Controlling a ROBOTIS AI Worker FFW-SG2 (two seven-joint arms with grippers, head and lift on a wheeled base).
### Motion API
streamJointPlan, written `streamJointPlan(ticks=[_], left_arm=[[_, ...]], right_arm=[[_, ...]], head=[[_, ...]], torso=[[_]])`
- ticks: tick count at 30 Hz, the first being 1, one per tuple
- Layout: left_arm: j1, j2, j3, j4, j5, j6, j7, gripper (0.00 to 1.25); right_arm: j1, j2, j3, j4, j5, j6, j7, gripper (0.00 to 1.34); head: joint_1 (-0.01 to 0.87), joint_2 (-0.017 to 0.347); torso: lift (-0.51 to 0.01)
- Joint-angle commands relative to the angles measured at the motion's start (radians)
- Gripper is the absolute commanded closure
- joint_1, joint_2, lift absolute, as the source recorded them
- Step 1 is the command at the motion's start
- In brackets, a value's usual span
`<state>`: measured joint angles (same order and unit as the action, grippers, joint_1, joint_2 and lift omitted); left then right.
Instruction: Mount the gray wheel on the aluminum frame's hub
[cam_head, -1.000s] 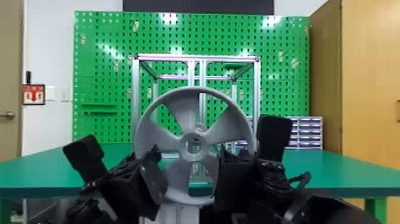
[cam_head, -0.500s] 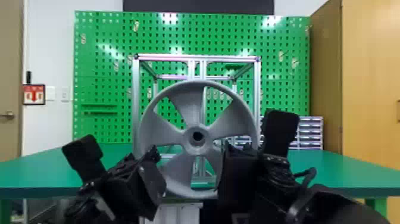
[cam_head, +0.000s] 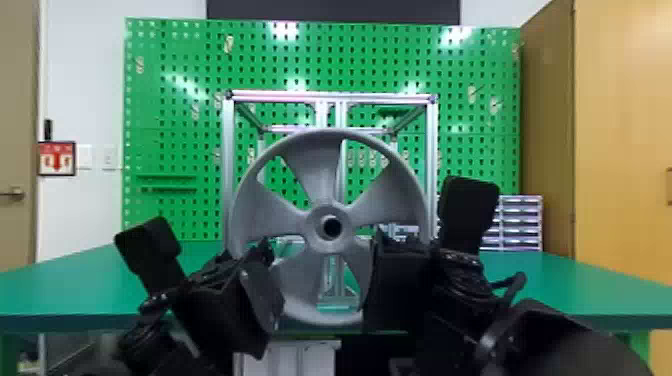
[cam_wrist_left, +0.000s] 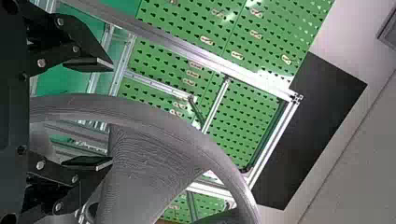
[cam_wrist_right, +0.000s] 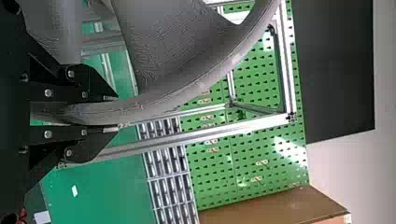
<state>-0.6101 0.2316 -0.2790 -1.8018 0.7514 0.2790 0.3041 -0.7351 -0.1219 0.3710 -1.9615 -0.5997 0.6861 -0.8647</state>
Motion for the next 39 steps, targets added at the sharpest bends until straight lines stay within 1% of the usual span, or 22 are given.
streamJointPlan(ticks=[1,4,7,13,20,26,39], left_arm=[[-0.010,0.000,0.000,0.018,-0.001,0.000,0.000,0.53],[-0.014,0.000,0.000,0.024,-0.004,0.000,0.000,0.53],[-0.023,0.000,-0.003,0.033,-0.009,0.000,0.000,0.53],[-0.050,-0.002,-0.011,0.059,-0.014,0.000,-0.005,0.53],[-0.066,-0.005,-0.012,0.085,-0.018,0.000,-0.011,0.53],[-0.076,-0.008,-0.012,0.105,-0.020,-0.001,-0.016,0.53],[-0.097,-0.014,-0.016,0.145,-0.014,-0.001,-0.019,0.53]], right_arm=[[-0.012,0.004,-0.004,0.019,-0.014,-0.002,0.009,1.33],[-0.024,0.004,-0.004,0.038,-0.019,-0.007,0.016,1.33],[-0.035,0.007,-0.015,0.056,-0.040,-0.008,0.029,1.33],[-0.050,0.007,-0.014,0.079,-0.042,-0.011,0.036,1.33],[-0.058,0.013,-0.026,0.110,-0.057,-0.019,0.056,1.33],[-0.067,0.018,-0.032,0.128,-0.055,-0.028,0.073,1.33],[-0.081,0.024,-0.038,0.161,-0.052,-0.037,0.079,1.33]], head=[[-0.005,0.006],[-0.005,0.006],[-0.005,0.006],[-0.005,0.006],[-0.005,0.006],[-0.005,0.006],[-0.005,0.006]], torso=[[-0.499],[-0.499],[-0.499],[-0.499],[-0.499],[-0.499],[-0.499]])
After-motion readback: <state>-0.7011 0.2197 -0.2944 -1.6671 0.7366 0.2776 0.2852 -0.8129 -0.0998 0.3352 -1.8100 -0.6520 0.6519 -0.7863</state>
